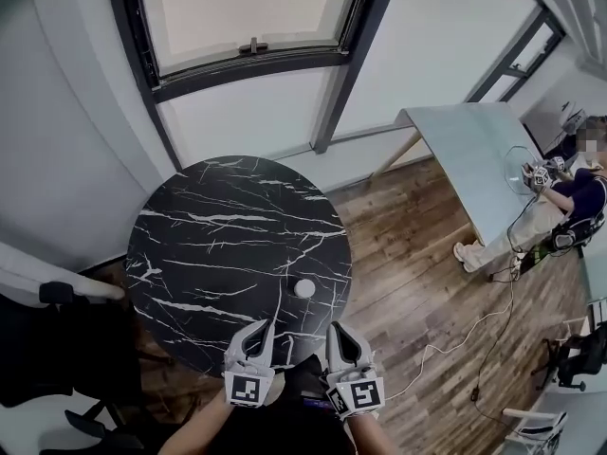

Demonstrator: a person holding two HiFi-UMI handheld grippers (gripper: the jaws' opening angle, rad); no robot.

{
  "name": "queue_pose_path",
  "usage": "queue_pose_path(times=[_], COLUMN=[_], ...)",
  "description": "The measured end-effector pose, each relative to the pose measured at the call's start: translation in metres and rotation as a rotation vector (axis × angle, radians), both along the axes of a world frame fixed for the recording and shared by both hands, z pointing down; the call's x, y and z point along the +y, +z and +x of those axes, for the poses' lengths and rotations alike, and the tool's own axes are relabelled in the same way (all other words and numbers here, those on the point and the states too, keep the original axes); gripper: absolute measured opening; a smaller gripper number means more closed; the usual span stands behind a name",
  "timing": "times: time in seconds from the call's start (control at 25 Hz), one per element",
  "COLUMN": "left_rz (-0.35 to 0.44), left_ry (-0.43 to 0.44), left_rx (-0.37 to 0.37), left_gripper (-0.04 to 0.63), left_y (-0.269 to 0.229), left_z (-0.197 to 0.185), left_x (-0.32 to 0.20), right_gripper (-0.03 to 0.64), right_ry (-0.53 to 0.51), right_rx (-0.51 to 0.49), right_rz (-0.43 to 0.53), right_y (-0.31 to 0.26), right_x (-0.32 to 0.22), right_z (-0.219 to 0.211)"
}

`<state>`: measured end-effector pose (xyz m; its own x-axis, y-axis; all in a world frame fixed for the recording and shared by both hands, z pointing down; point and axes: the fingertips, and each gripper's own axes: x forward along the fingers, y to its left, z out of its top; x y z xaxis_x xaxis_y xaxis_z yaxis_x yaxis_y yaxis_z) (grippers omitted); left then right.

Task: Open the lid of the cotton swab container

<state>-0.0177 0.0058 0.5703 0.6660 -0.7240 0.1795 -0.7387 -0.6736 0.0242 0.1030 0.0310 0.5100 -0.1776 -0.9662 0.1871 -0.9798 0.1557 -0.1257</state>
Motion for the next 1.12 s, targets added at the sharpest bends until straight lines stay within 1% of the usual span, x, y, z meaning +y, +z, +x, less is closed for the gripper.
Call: queue_pose_path(times=[0.16, 0.32, 0.6, 0.68, 0.76, 0.88, 0.96, 1.12], left_rz=[-0.016, -0.035, -0.085, -0.108, -0.136, -0.157, -0.165, -0.191], left_ry=[0.005, 0.006, 0.013, 0.022, 0.026, 0.036, 0.043, 0.057], left_rx=[-0.027, -0.040, -0.102, -0.126, -0.138, -0.169, -0.178, -0.207], left_gripper=[0.038, 0.037, 0.043, 0.054, 0.060, 0.098, 0.135, 0.178], left_y=[0.021, 0.044, 0.098, 0.121, 0.133, 0.148, 0.156, 0.178], left_z=[0.016, 0.029, 0.044, 0.047, 0.051, 0.057, 0.063, 0.074], left_x=[-0.005, -0.012, -0.017, -0.016, -0.016, -0.016, -0.017, -0.016], right_gripper=[-0.002, -0.002, -0.002, -0.002, -0.002, -0.002, -0.002, -0.002], right_ry=[-0.024, -0.060, -0.084, -0.090, -0.099, -0.108, -0.108, -0.105], right_rx=[-0.019, -0.032, -0.043, -0.044, -0.044, -0.035, -0.032, -0.037], right_rz=[-0.030, -0.056, -0.099, -0.110, -0.123, -0.140, -0.151, -0.172], right_y=[0.018, 0.032, 0.059, 0.068, 0.076, 0.087, 0.094, 0.105], right_x=[-0.010, -0.021, -0.034, -0.039, -0.041, -0.044, -0.047, -0.048], right_z=[0.006, 0.006, 0.014, 0.017, 0.019, 0.023, 0.027, 0.031])
